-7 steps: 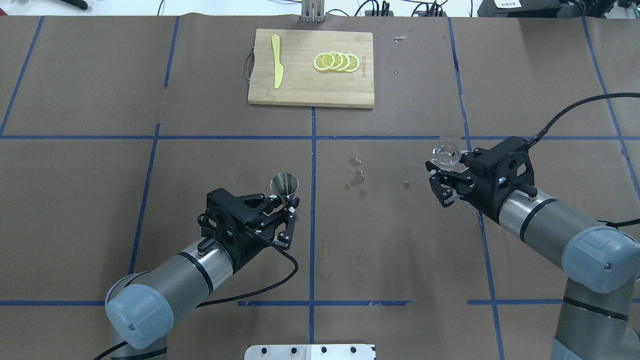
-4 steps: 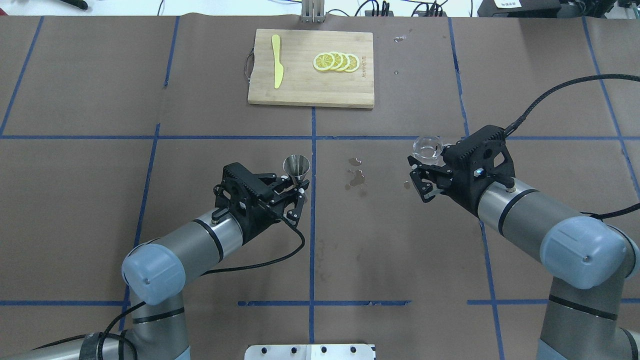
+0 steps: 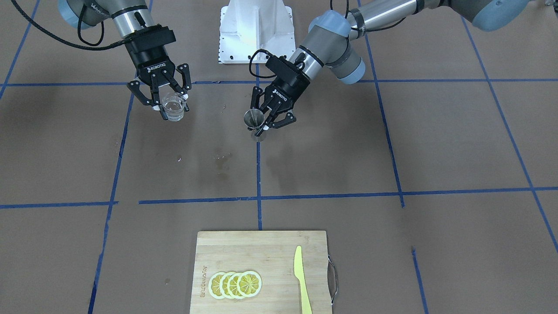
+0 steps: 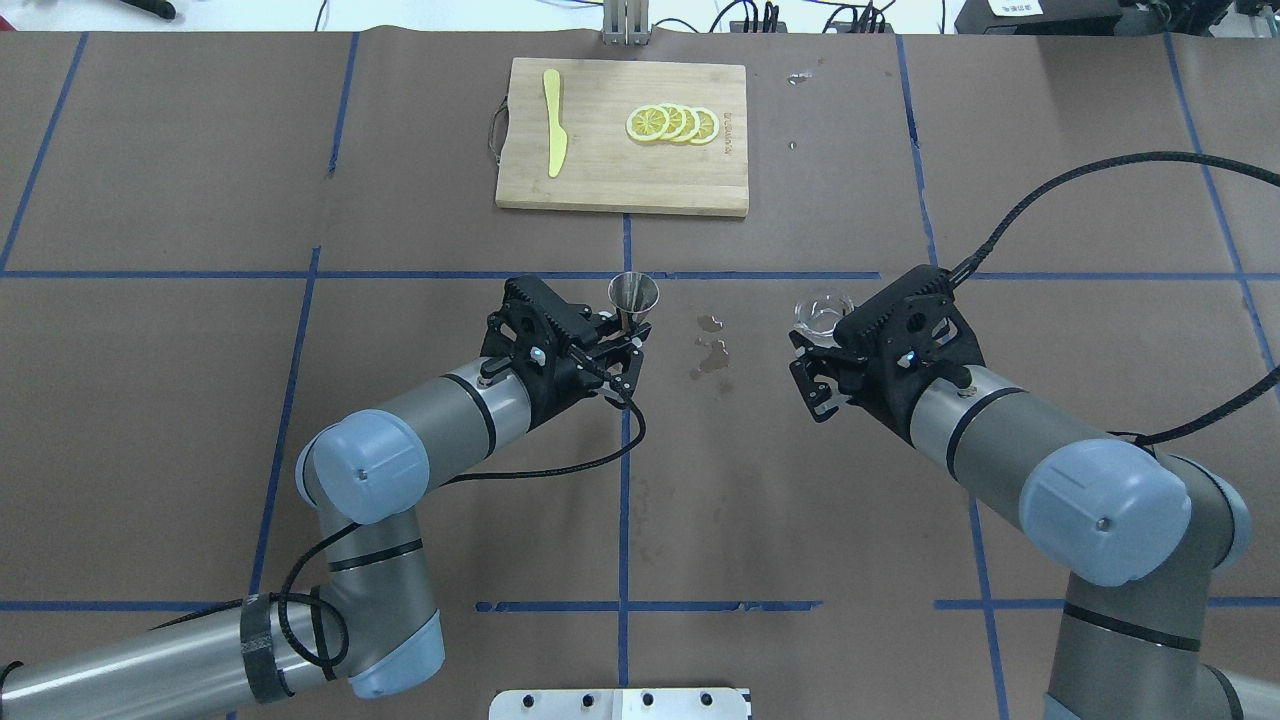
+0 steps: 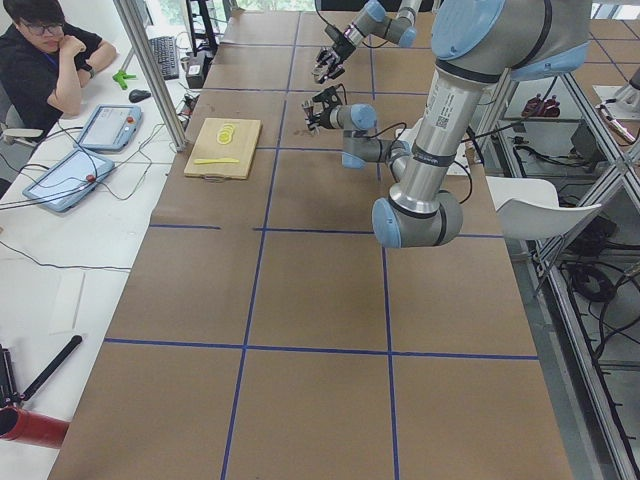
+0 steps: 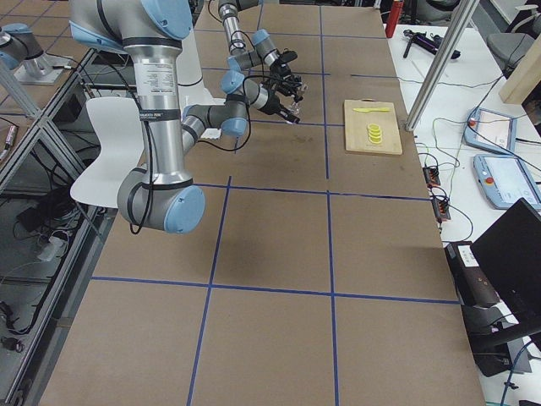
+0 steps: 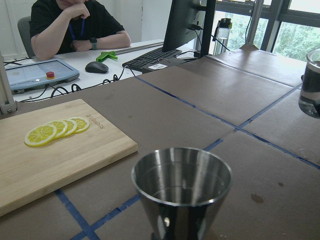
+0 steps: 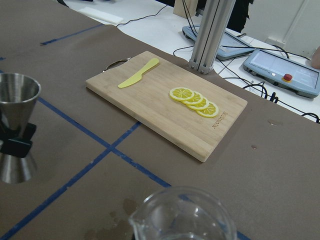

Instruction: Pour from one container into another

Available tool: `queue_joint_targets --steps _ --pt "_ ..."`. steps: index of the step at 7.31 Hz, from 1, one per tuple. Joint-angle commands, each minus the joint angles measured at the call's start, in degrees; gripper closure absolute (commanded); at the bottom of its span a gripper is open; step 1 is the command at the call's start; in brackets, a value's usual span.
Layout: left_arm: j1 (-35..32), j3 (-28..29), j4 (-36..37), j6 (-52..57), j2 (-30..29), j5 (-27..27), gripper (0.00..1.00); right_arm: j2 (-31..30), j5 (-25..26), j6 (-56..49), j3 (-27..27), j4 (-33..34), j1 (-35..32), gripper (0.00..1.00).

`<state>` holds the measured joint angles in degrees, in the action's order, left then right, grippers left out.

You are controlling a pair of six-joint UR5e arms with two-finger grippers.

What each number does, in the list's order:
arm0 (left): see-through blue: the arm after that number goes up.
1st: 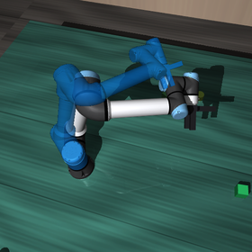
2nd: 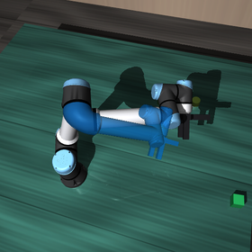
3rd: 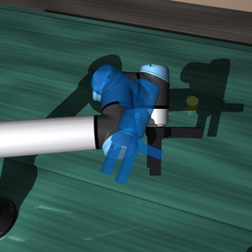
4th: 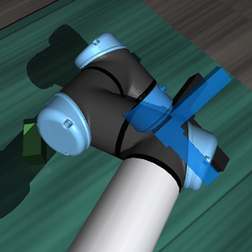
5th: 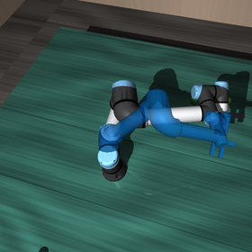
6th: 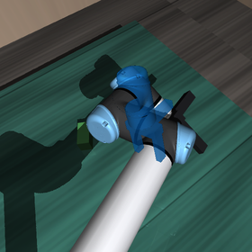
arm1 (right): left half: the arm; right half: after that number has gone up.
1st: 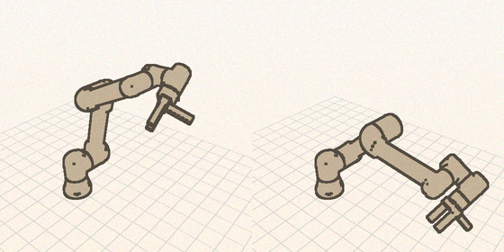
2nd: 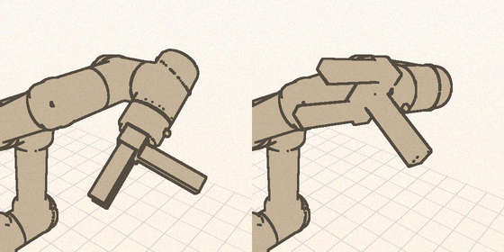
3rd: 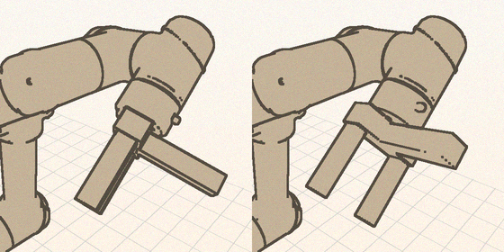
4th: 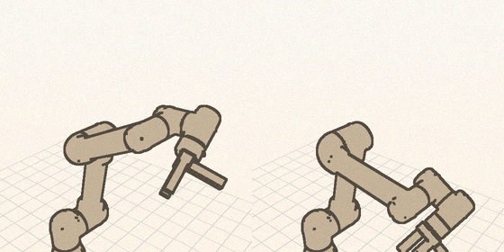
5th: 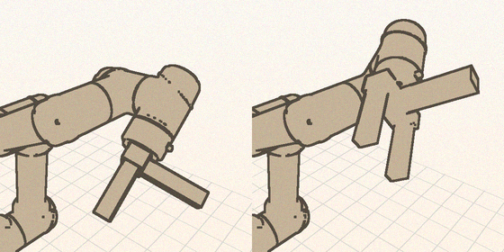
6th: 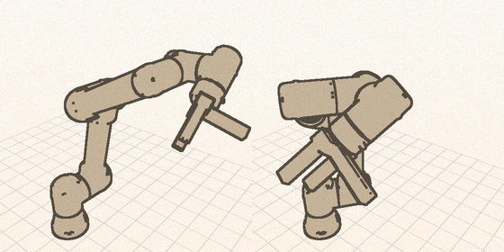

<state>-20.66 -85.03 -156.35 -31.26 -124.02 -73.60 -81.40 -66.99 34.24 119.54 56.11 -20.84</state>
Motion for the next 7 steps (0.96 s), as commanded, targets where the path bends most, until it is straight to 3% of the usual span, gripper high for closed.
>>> queue_joint_targets --steps 1,3,7 --pt "-0.4 3.9 -0.4 0.1 -2.7 -0.5 1.00 4.7 -0.1 -2.2 -0.4 4.2 1.3 1.00" --pt "-0.4 4.6 -0.4 0.1 -3.9 -0.5 1.00 9.1 0.1 -2.3 -0.5 10.3 1.5 1.00" --pt "-0.3 4.5 -0.9 0.1 -4.7 -2.9 1.00 9.4 0.4 -2.3 -0.6 11.7 -1.6 1.00"
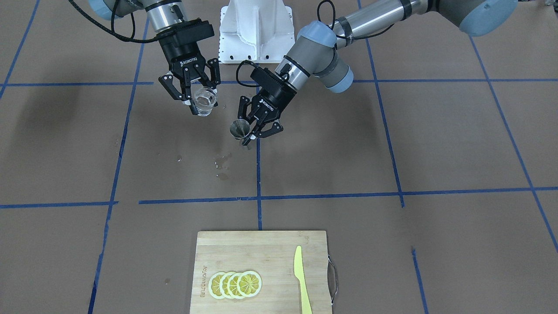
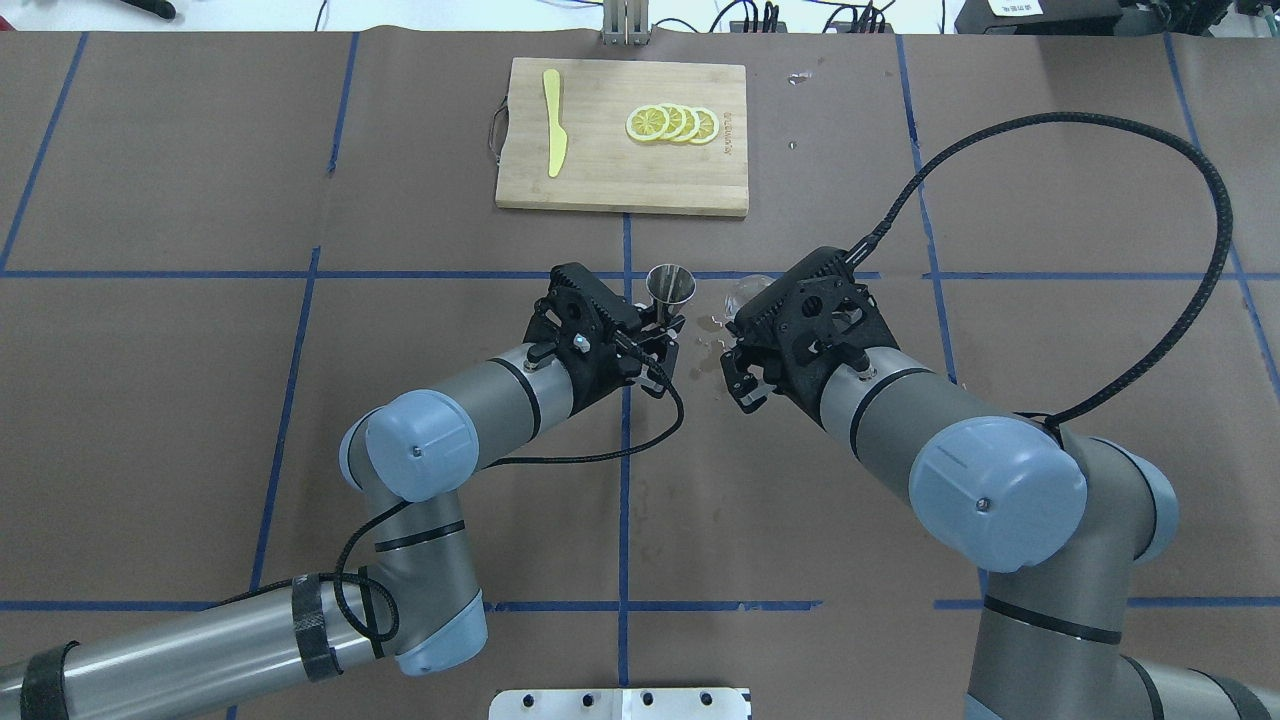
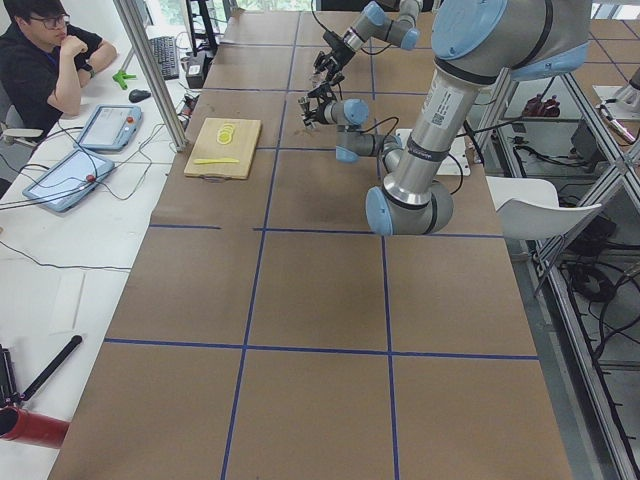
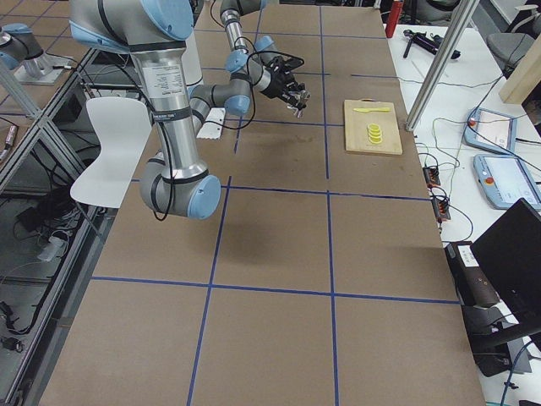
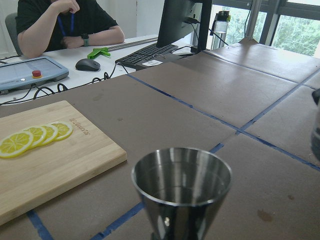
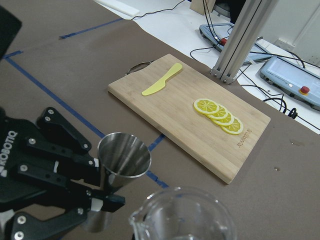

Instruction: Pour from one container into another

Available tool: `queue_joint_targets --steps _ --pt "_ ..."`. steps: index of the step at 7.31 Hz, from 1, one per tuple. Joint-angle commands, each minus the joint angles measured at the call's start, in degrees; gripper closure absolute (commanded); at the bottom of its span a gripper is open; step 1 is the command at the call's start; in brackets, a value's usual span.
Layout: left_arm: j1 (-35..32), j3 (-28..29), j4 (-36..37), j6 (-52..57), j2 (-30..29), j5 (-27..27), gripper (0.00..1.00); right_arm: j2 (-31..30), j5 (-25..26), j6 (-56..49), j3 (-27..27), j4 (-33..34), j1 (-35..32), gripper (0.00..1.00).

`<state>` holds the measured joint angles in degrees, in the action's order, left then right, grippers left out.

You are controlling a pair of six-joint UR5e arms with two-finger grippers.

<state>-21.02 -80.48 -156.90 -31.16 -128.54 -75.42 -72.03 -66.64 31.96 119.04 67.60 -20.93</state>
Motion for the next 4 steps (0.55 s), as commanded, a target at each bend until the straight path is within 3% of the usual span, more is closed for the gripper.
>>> queue_joint_targets --steps 1,4 --pt "0.2 0.0 -0.3 0.1 -0.1 -1.1 1.00 0.9 0.0 0.0 -0.6 0.3 -2.8 1.00" --pt "0.8 0.1 -0.3 0.1 -0.9 -1.1 1.00 2.6 0.0 0.0 -3.0 0.3 -3.2 1.00"
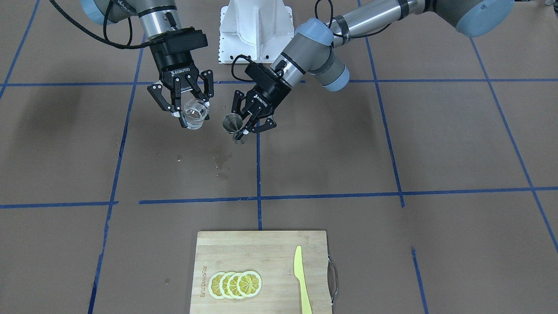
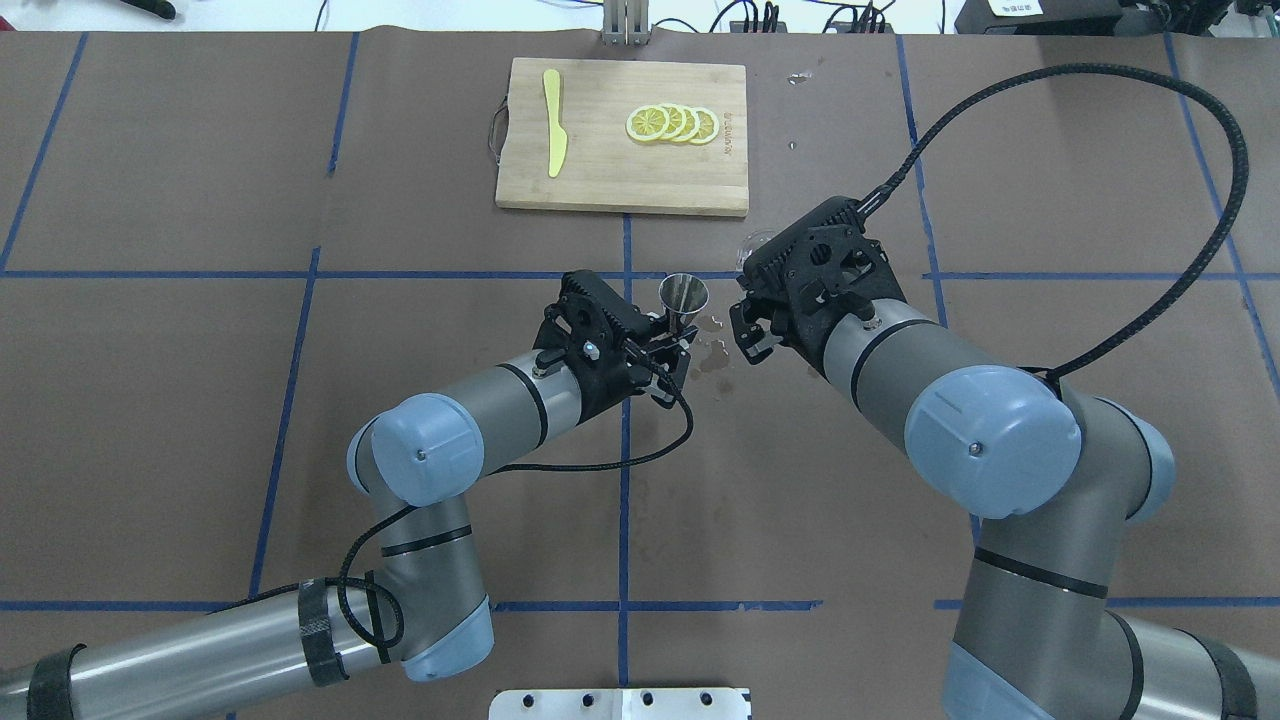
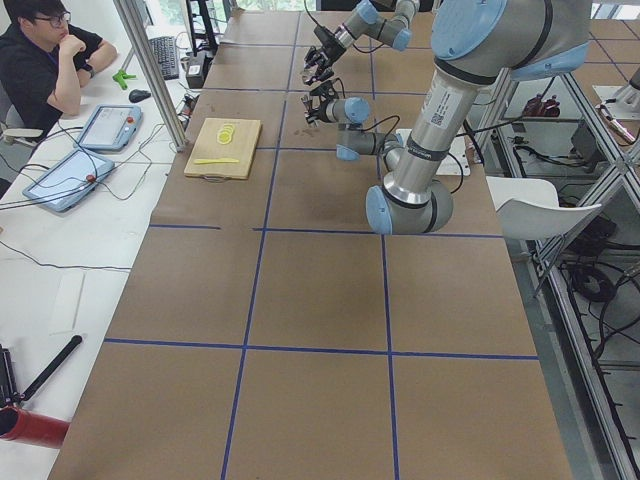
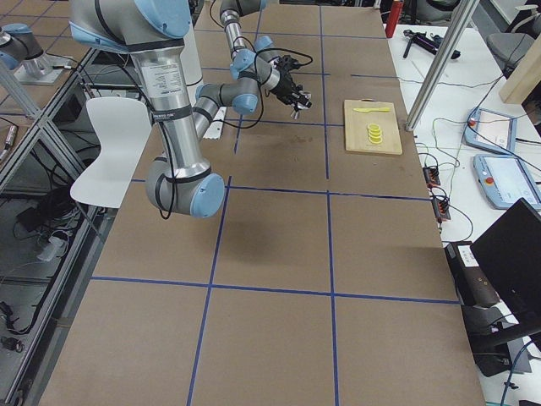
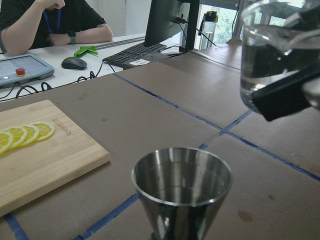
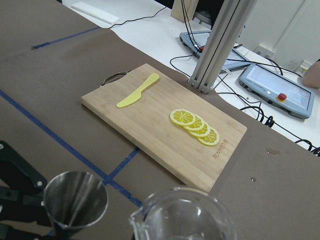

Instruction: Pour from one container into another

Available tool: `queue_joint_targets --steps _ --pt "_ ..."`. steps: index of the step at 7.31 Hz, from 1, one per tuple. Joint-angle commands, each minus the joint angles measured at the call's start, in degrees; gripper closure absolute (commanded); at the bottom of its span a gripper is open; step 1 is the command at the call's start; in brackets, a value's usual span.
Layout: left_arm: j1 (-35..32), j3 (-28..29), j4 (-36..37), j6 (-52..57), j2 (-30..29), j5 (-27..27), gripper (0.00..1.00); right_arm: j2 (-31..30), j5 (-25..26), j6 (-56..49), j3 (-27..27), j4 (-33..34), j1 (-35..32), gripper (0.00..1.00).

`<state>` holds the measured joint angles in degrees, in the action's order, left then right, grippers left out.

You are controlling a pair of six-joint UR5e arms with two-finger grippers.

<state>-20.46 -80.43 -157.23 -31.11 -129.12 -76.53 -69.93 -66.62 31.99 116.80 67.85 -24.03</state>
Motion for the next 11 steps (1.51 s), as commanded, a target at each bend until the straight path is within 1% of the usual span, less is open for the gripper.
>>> queue_joint_targets --steps 1,3,4,5,7,11 --pt "0.3 0.4 0.1 0.0 -0.5 0.0 1.00 0.6 0.0 0.0 -1.4 0.0 0.0 1.00" --pt "0.3 0.8 0.1 0.0 -0.9 0.0 1.00 2.0 -0.2 -0.1 -2.5 0.3 0.0 1.00" --pt "0.3 0.8 0.1 0.0 -0.9 0.0 1.00 3.9 -0.2 -1.6 -2.5 3.8 0.0 1.00" --pt "0.3 0.8 0.0 0.0 -0.9 0.0 1.00 5.0 -0.1 -4.5 -2.5 5.7 0.0 1.00" --pt "0.3 0.8 0.0 0.0 -0.9 0.0 1.00 4.9 0.0 -9.5 -2.5 6.3 0.0 1.00" --pt "0.3 0.6 0.0 0.0 -0.8 -0.1 1.00 5.4 2.2 -15.3 -2.5 7.7 0.0 1.00"
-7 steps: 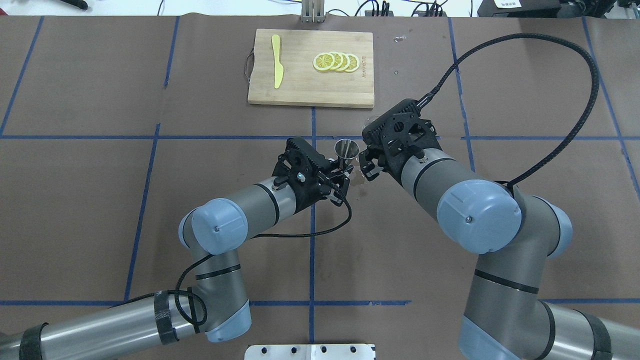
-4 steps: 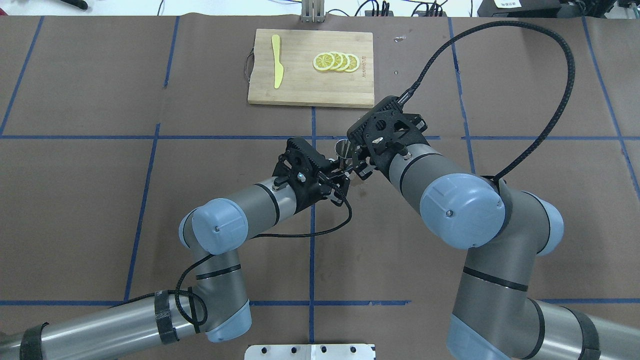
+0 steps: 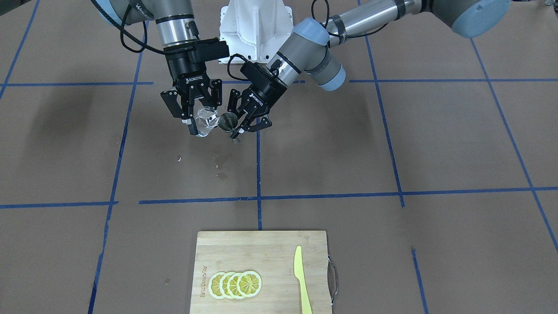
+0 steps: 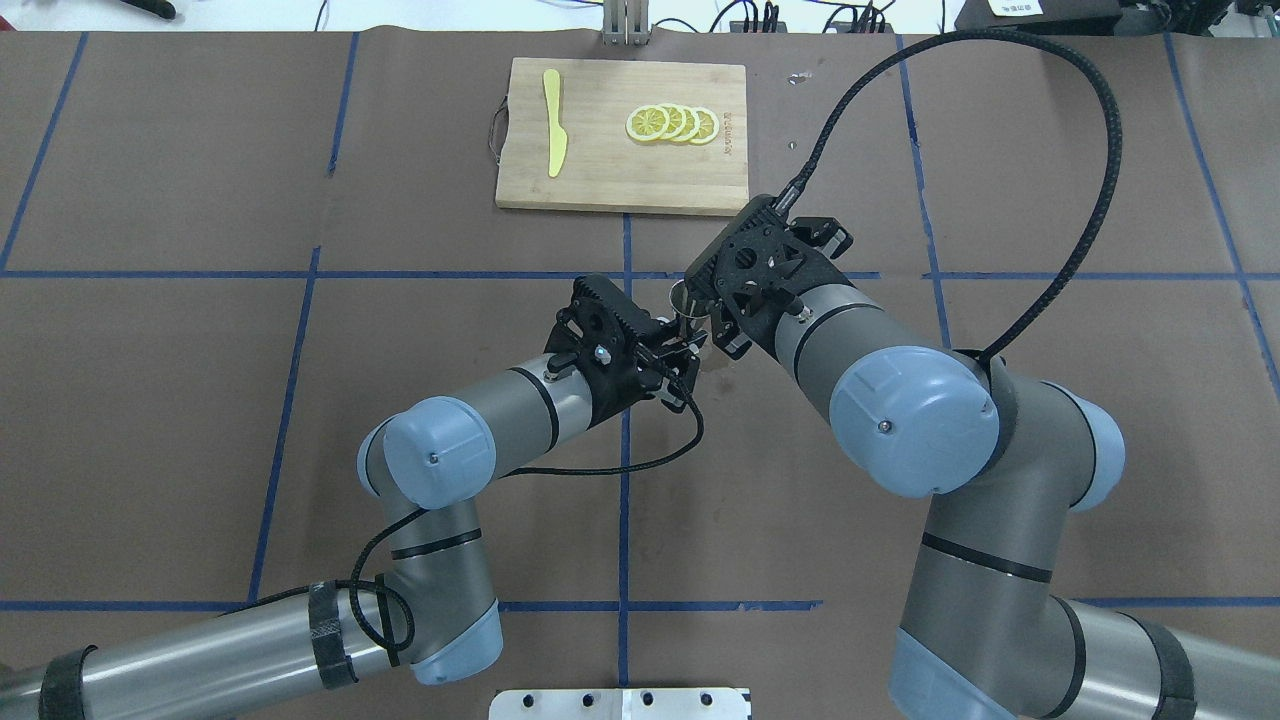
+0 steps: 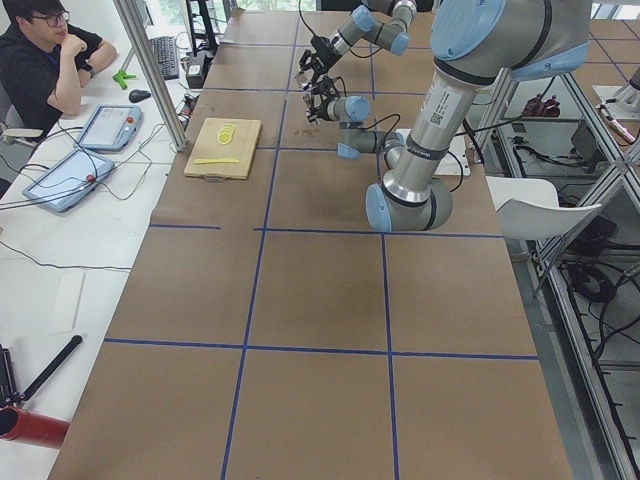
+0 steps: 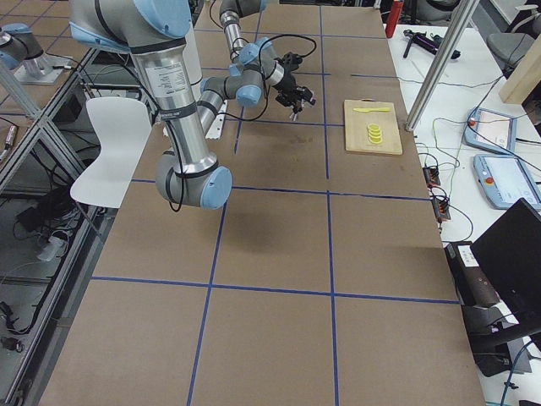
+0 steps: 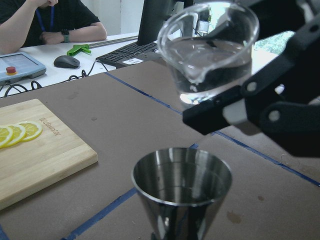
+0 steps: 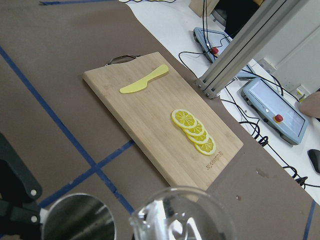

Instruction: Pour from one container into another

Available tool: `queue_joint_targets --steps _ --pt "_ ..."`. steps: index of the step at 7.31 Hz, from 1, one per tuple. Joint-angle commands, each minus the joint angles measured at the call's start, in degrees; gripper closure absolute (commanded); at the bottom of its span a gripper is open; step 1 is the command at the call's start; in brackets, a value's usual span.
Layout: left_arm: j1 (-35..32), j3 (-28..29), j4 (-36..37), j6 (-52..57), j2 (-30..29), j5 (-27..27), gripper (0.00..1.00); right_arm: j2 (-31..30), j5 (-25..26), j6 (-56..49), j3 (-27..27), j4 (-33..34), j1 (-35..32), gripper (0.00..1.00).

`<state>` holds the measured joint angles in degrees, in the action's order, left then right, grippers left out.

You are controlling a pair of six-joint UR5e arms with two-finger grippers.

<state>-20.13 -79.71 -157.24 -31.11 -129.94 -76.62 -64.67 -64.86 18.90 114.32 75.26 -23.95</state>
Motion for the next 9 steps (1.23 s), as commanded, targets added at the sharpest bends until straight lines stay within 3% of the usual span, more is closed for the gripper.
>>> queue_joint_targets --steps 1,2,5,9 --pt "0.0 -0.1 0.0 0.0 0.0 0.0 1.00 0.2 2.7 -5.2 0.1 0.2 0.7 1.00" --pt "0.0 -0.1 0.0 0.0 0.0 0.0 1.00 0.2 5.6 -6.8 0.0 0.6 2.1 1.00" --pt "0.0 -0.1 0.0 0.0 0.0 0.1 1.00 0.3 6.5 -7.9 0.4 1.0 2.5 1.00" --pt "0.0 -0.1 -0.1 0.0 0.0 0.0 1.00 0.7 10.0 -17.4 0.4 2.5 2.6 1.00"
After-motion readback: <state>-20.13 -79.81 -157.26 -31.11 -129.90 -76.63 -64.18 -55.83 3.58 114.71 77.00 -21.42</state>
